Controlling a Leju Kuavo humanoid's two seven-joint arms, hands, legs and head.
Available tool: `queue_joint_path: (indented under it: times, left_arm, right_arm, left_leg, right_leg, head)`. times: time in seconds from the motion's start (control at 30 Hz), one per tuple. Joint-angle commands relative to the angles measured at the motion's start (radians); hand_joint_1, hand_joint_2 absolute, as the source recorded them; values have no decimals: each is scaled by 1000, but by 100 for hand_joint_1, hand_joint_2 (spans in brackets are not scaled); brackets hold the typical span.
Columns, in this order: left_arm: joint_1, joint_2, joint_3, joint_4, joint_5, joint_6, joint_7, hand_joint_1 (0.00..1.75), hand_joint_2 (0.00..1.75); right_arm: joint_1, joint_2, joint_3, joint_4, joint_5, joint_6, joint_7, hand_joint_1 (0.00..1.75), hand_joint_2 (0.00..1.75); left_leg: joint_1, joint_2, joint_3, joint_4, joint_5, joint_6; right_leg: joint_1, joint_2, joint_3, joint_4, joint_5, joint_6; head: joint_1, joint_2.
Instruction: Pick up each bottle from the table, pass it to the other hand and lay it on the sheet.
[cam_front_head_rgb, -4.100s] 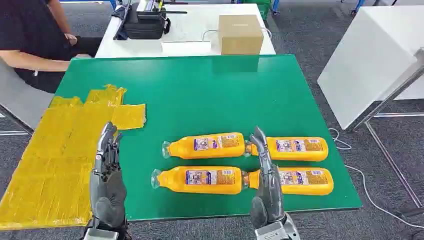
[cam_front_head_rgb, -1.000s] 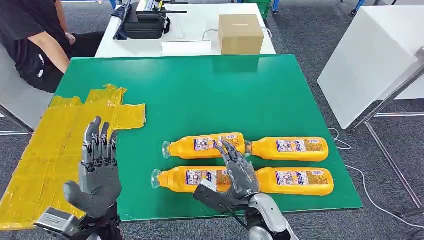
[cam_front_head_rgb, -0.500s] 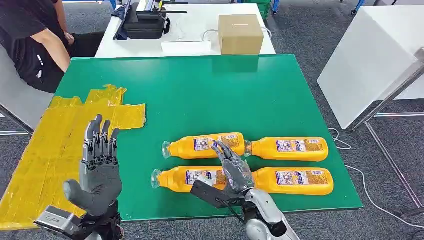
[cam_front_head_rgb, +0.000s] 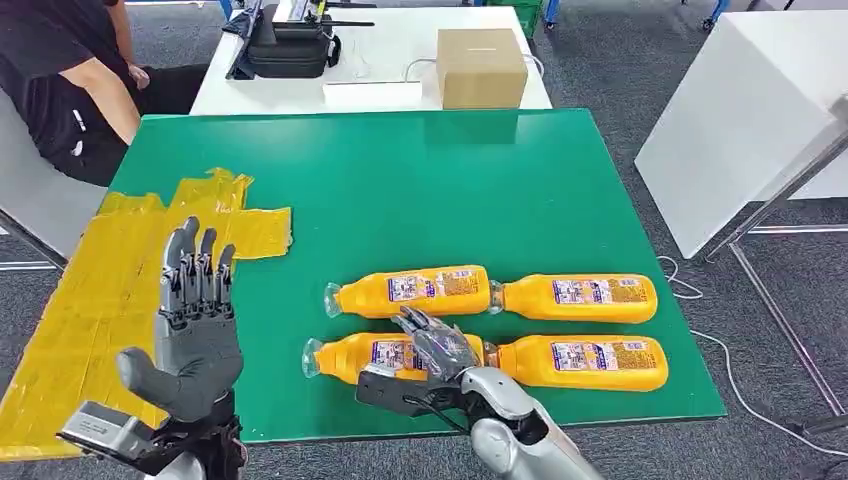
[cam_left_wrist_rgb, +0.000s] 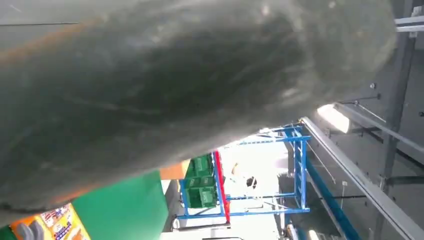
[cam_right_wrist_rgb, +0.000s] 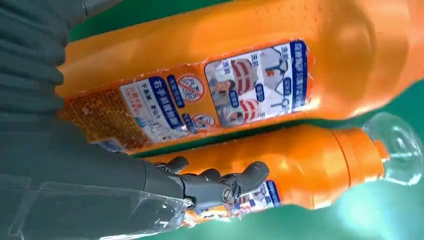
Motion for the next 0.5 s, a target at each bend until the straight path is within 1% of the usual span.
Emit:
queue_joint_path:
  times: [0.03,0.1,0.13,0.17,0.2,0.23,0.3,0.4,0.43,0.47,0.5]
  left_arm:
    - [-41,22,-3,69,17,0,-1,0,0]
    - [-48,26,-7,78,23,-1,-3,0,0]
    - [-53,28,-9,84,26,-1,-4,0,0]
    - [-59,32,-13,91,32,-3,-6,0,0]
    - [-65,35,-16,99,37,-3,-7,0,0]
    - [-70,37,-19,106,42,-2,-9,0,0]
    - [-77,40,-23,114,45,4,-9,0,0]
    - [-75,44,-25,110,47,15,-9,0,0]
    - [-73,45,-25,107,47,18,-8,0,0]
    - [-70,47,-24,104,47,21,-8,0,0]
    - [-70,48,-24,102,47,22,-8,0,0]
  right_arm:
    - [-99,-36,106,166,-41,42,13,0,175]
    - [-117,-49,134,189,-66,77,0,0,175]
    - [-125,-58,148,198,-85,103,-3,0,175]
    - [-135,-71,167,208,-112,139,-5,23,175]
    - [-144,-85,190,214,-128,159,-4,140,175]
    - [-148,-100,205,220,-148,181,3,173,175]
    - [-153,-126,241,217,-147,206,30,175,175]
    - [-140,-148,256,187,-131,211,82,175,175]
    - [-137,-153,257,177,-123,212,97,175,175]
    - [-131,-157,254,164,-114,210,109,175,175]
    - [-128,-157,252,161,-113,209,113,175,175]
  left_leg:
    - [1,2,7,-2,-1,-2]
    - [0,1,3,-1,0,-1]
    - [1,1,6,-2,0,-2]
    - [1,0,7,-3,0,-2]
    - [1,0,6,-2,0,-2]
    - [0,0,5,-2,0,-1]
    - [0,-1,7,-2,0,-1]
    - [1,-2,11,-3,0,-2]
    - [0,-2,10,-2,0,-1]
    - [1,-3,12,-3,1,-2]
    - [0,-2,10,-2,0,-1]
  right_leg:
    - [1,0,6,-3,0,-1]
    - [0,0,3,-2,0,-1]
    - [1,-1,6,-2,0,-1]
    - [1,-2,7,-3,0,-1]
    - [1,-1,6,-3,0,-1]
    - [1,-2,5,-2,0,-1]
    - [1,-2,6,-3,0,-1]
    - [1,-4,12,-4,0,-1]
    - [1,-3,10,-3,0,-1]
    - [1,-5,12,-5,0,-1]
    - [1,-3,10,-3,0,-1]
  head:
    - [0,0]
    - [0,0]
    - [0,0]
    - [0,0]
    - [0,0]
    - [0,0]
    - [0,0]
    - [0,0]
    - [0,0]
    - [0,0]
    - [0,0]
